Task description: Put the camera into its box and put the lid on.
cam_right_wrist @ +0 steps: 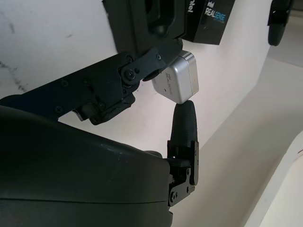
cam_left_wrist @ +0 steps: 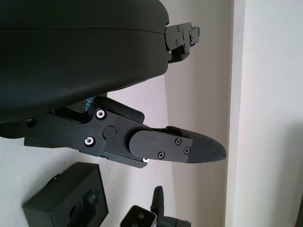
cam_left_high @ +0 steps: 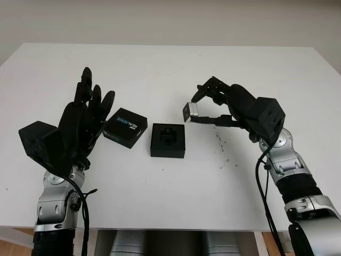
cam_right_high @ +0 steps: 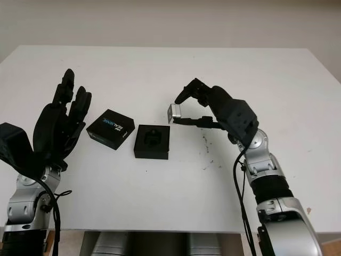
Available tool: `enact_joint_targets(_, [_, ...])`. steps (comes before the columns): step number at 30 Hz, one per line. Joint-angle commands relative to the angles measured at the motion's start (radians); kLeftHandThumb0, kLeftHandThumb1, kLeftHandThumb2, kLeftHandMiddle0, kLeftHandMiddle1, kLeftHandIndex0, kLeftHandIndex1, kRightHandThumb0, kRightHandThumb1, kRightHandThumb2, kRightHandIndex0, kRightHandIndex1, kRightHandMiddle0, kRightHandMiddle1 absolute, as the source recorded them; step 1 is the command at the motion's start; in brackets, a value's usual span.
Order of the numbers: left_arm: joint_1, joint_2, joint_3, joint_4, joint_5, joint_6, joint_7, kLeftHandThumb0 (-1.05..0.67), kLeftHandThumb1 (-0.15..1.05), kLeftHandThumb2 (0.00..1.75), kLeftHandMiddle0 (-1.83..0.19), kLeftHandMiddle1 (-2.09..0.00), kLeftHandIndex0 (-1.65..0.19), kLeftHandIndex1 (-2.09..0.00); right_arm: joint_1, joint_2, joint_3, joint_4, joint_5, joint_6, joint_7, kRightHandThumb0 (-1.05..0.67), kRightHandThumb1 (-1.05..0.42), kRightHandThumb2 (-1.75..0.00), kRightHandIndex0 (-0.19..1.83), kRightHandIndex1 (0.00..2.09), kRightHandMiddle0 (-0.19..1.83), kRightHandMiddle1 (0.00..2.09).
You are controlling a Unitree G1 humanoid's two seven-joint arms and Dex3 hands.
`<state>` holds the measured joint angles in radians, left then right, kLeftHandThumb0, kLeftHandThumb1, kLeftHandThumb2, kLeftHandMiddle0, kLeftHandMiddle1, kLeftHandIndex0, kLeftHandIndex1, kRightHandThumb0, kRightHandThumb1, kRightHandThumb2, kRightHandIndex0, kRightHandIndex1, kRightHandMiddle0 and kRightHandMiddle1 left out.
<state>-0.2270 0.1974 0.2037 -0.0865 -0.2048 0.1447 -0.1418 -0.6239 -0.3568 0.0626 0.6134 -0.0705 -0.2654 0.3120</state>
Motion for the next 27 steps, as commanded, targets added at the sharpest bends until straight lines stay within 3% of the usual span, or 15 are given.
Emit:
enact_joint_targets(1, [-0.001, 0.007, 0.007, -0.011, -0.006, 0.0, -0.003, -0.68, 1.05, 0.23, 0.13, -0.05, 0.16, -0.05, 0.009, 0.02, -0.003, -0.023, 0.004, -0.011, -0.007, -0.48, -0.97, -0.05, 0.24, 0.05, 0.33, 1.76])
enact_joint_targets(27, [0.006, 0.013, 0.007, -0.01, 0.003, -0.005, -0.009, -0.67, 1.05, 0.26, 0.12, -0.05, 0.15, -0.05, 0.062, 0.219, -0.025, -0.021, 0.106, 0.012, 0.009, -0.45, -0.98, -0.05, 0.22, 0.05, 0.31, 1.79])
